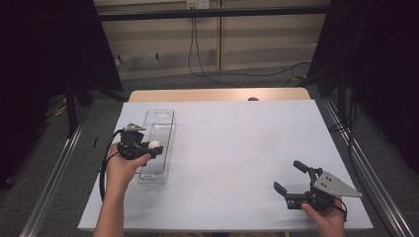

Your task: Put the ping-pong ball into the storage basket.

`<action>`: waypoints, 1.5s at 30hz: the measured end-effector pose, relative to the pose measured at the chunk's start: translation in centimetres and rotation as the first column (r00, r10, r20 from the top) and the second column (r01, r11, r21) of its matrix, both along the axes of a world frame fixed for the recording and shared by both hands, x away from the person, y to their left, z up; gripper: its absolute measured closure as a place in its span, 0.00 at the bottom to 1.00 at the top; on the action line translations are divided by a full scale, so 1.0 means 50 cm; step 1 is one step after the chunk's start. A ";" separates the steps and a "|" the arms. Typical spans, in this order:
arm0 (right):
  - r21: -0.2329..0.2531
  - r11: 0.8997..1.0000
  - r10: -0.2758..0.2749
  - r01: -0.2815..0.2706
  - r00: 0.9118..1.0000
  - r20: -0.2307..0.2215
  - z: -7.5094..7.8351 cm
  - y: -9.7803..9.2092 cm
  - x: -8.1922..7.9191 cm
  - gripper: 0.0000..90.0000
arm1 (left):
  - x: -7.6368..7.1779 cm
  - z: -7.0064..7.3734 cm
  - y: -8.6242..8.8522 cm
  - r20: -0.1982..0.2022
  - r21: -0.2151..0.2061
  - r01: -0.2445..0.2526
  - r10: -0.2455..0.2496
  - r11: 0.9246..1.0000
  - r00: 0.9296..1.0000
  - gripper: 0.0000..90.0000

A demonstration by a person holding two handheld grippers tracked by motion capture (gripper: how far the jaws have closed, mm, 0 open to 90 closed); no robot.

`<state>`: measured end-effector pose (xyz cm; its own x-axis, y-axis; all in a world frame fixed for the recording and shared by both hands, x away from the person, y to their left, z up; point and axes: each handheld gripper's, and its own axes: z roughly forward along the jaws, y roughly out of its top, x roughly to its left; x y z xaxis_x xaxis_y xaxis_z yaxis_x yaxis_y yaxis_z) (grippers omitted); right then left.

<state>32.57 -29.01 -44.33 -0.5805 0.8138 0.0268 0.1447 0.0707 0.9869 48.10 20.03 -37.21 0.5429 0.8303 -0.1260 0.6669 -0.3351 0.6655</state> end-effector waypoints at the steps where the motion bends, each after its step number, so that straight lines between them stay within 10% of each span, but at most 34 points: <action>1: 0.003 1.000 -0.003 0.003 1.000 0.000 0.000 0.000 0.000 0.04 | -0.001 -0.002 -0.002 0.005 -0.008 -0.013 0.014 1.000 1.000 0.57; 45: 0.010 1.000 -0.007 0.007 1.000 0.000 0.002 -0.002 0.000 0.04 | -0.001 -0.020 0.001 0.018 0.033 -0.025 0.024 0.999 1.000 0.56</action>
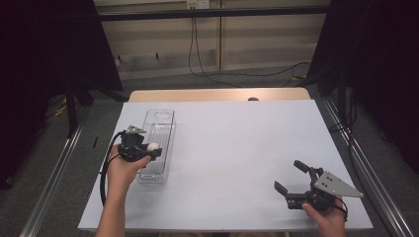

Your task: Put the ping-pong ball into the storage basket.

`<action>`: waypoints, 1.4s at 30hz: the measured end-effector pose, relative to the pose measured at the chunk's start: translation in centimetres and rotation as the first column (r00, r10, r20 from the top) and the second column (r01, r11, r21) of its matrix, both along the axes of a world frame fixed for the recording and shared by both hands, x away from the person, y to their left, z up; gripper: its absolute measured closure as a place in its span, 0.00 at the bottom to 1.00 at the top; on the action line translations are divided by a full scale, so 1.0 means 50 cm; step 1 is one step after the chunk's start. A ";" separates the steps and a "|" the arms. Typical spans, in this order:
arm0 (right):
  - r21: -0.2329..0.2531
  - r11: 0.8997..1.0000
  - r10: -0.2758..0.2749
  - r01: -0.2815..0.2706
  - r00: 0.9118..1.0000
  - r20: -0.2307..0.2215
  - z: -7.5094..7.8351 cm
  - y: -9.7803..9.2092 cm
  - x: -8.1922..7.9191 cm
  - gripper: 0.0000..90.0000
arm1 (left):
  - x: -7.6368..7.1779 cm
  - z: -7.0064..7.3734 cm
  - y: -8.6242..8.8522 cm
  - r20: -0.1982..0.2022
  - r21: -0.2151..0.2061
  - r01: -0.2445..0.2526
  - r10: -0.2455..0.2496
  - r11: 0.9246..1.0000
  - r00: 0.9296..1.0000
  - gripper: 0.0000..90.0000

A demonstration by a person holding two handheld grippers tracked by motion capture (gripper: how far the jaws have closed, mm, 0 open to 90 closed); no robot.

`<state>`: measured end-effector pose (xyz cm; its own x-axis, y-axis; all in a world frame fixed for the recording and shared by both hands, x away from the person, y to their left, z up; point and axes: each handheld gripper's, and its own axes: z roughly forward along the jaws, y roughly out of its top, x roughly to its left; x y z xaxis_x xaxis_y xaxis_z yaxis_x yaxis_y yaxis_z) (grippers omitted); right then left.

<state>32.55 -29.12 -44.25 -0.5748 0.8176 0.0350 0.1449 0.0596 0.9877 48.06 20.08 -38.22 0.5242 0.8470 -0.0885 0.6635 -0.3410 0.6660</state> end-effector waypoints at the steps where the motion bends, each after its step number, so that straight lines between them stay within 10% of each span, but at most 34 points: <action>1: 0.000 1.000 0.000 0.000 1.000 0.000 0.000 0.000 0.000 0.03 | 0.000 0.001 0.000 -0.007 0.006 0.003 -0.003 1.000 1.000 0.56; 42: 0.006 1.000 0.004 -0.004 1.000 0.004 0.000 0.000 0.000 0.04 | -0.004 -0.015 0.004 -0.005 0.010 -0.016 0.016 1.000 1.000 0.55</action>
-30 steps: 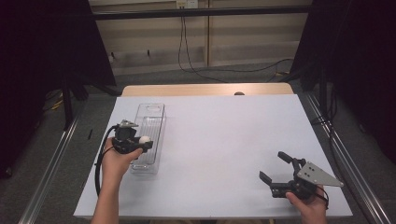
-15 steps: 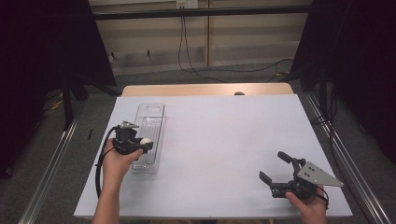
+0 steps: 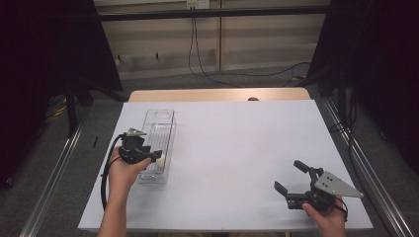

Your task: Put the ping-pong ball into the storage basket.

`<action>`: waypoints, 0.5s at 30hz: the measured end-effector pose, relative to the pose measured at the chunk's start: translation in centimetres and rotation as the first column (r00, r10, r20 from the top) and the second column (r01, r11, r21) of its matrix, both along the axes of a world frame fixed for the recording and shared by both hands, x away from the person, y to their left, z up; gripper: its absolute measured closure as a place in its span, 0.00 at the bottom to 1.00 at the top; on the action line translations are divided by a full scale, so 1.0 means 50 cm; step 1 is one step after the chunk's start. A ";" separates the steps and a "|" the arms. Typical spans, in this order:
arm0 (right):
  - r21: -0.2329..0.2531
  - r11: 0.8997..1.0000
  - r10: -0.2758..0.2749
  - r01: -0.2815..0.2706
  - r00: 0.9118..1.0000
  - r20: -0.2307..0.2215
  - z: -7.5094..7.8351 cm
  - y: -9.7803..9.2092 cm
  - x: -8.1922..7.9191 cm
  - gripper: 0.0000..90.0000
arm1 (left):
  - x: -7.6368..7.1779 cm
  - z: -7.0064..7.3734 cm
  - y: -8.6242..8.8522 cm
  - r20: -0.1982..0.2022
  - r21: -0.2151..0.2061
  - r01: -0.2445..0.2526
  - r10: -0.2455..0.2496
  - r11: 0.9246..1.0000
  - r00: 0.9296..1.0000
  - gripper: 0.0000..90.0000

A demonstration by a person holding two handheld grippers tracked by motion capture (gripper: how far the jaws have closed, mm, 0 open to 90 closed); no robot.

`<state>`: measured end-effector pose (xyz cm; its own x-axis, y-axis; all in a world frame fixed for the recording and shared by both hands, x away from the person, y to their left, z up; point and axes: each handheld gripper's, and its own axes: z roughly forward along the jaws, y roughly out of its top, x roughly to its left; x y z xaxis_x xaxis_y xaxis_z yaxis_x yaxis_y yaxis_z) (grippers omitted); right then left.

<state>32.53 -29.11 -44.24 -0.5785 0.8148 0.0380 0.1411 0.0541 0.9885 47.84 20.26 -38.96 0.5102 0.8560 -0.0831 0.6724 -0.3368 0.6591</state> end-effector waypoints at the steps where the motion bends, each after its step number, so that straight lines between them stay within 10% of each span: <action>1: 0.000 1.000 0.002 -0.002 1.000 0.000 0.000 0.000 0.000 0.04 | 0.000 0.001 0.001 -0.003 -0.005 0.004 -0.004 1.000 1.000 0.54; 15: 0.002 1.000 -0.004 0.004 1.000 -0.002 0.001 0.000 0.000 0.04 | -0.017 0.011 0.005 0.037 -0.056 -0.011 0.013 0.998 0.999 0.47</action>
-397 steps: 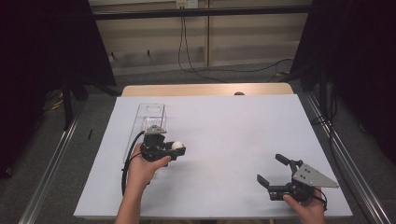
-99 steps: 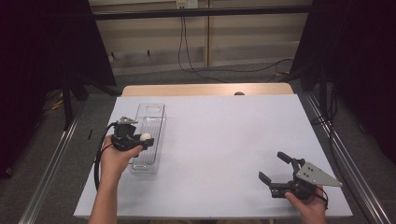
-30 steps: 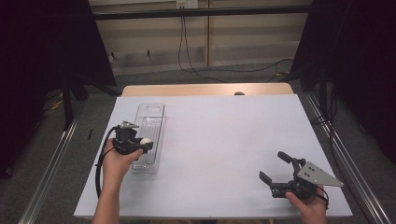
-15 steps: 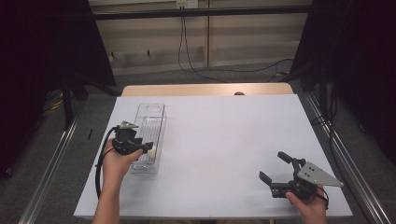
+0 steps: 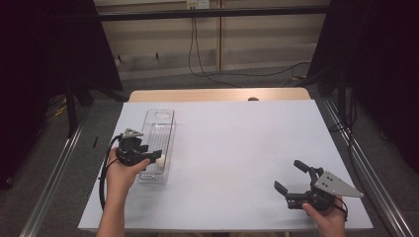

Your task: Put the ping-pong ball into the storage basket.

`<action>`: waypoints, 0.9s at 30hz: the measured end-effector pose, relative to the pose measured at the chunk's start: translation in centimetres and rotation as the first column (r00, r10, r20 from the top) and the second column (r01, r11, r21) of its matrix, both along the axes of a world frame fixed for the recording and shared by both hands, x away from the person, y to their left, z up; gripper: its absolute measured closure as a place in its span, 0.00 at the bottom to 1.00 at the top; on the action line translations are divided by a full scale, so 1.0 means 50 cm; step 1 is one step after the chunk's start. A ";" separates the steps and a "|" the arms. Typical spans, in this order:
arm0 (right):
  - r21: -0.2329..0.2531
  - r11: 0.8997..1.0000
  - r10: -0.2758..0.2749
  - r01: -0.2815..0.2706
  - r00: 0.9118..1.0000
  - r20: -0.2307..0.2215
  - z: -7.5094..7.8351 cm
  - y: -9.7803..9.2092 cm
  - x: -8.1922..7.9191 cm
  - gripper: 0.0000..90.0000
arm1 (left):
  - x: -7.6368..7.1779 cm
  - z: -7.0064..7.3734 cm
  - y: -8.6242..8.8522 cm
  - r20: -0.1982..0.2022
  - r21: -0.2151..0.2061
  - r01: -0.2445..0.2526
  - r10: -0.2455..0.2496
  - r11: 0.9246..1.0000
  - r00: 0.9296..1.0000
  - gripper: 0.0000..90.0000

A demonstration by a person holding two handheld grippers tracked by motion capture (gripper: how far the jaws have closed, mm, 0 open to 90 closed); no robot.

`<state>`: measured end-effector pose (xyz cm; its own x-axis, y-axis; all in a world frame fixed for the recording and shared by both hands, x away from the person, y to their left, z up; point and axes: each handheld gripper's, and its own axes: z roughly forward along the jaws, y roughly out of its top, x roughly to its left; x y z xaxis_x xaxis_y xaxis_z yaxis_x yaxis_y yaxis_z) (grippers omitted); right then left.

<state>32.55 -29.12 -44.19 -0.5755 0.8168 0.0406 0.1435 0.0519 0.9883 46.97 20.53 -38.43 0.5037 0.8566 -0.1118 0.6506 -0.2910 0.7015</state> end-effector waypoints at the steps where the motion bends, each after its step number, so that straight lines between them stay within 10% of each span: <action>1: 0.000 1.000 0.002 -0.002 1.000 0.000 0.000 0.000 0.000 0.04 | -0.001 0.000 -0.001 -0.002 -0.019 -0.003 0.003 1.000 1.000 0.46; 27: -0.005 1.000 -0.001 0.001 1.000 0.004 0.000 0.001 0.001 0.04 | -0.029 0.010 -0.001 0.085 -0.093 -0.006 0.014 0.996 0.996 0.24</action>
